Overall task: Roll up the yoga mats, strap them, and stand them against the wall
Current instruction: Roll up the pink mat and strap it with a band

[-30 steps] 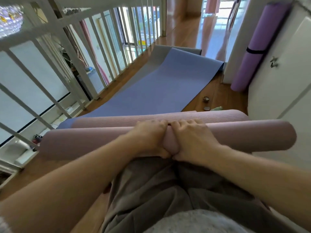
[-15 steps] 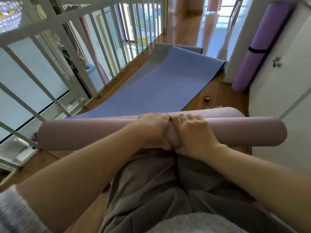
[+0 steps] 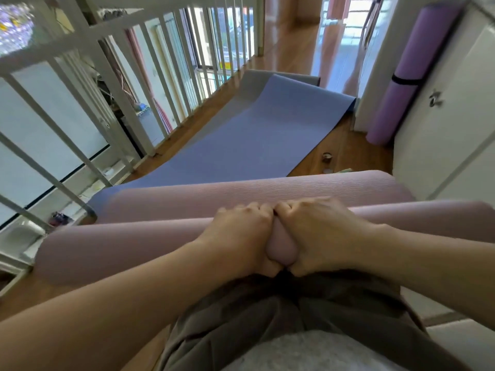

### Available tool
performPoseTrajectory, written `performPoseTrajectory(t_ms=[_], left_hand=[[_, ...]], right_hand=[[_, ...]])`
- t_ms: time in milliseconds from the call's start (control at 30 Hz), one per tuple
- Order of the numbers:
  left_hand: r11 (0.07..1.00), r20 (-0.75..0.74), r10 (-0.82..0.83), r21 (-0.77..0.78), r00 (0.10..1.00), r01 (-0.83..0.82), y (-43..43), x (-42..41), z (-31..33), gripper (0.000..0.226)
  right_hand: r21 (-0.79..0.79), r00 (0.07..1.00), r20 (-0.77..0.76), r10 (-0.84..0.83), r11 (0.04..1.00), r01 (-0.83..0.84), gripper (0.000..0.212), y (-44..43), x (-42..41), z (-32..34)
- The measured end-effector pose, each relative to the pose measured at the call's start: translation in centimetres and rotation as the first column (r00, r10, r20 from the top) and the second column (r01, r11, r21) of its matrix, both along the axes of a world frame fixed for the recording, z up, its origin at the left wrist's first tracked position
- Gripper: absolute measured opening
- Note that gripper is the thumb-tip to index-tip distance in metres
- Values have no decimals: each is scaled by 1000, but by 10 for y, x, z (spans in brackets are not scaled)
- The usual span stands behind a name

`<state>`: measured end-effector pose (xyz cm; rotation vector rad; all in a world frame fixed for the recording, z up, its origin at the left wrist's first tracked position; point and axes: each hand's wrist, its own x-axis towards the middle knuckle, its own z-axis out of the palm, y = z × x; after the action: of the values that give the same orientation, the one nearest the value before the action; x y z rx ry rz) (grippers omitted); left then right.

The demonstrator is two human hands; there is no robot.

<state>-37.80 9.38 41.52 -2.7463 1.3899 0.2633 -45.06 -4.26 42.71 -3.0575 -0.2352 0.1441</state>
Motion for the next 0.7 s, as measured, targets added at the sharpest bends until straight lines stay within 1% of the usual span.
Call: performPoseTrajectory(t_ms=[100,200,233,267,367,400,433,467,500,533,567,600,633,667,700], left_hand=[[998,-61,10,61,998,-6,-1,-7,-8,83],[999,-123,8,42,992,-3,-1,5,-5,82],[999,-121,-2,34,993,6,0,6,-4,82],[999,-94,-12,40,995,16,2,7,-4,84],[997,50,-43,62,998,40,5,1,-10,93],[998,58,-44,55,997,40,5,2,-12,94],[998,30,-39,47,999,37,4,6,-11,94],[999,-22,-30,43,999,31,2,12,-8,92],[998,-81,-21,55,997,26,0,19,-4,89],[996,-128,-23,80,992,33,-2,25,0,87],[993,-154,-32,108,988,49,-5,29,3,84],[991,-151,-34,125,988,53,-8,30,4,82],[991,-124,-19,128,992,35,-9,27,2,82],[992,-76,6,127,997,4,-11,21,-1,82],[993,-5,23,118,1000,-22,-11,14,-5,85]], right_hand=[[7,998,-59,-6,1000,6,65,1,-3,-13],[18,994,-105,-7,1000,9,67,-3,6,-12],[20,992,-125,7,1000,-5,69,-5,10,-11],[30,988,-152,16,999,-11,71,-7,14,-11],[83,960,-279,11,996,12,75,-12,30,-9],[95,951,-308,7,995,23,76,-13,34,-9],[96,950,-313,-5,995,36,77,-13,35,-10],[79,959,-283,-25,996,49,79,-11,32,-11],[41,976,-211,-46,998,56,81,-8,27,-13],[-3,993,-104,-59,998,59,81,-4,20,-16],[-23,998,-15,-63,998,63,79,1,12,-20],[-8,998,30,-64,998,64,77,4,8,-22],[7,997,9,-71,997,71,75,3,9,-20],[22,996,-47,-72,997,73,73,-2,16,-16],[44,986,-150,-70,996,78,72,-9,26,-12]])
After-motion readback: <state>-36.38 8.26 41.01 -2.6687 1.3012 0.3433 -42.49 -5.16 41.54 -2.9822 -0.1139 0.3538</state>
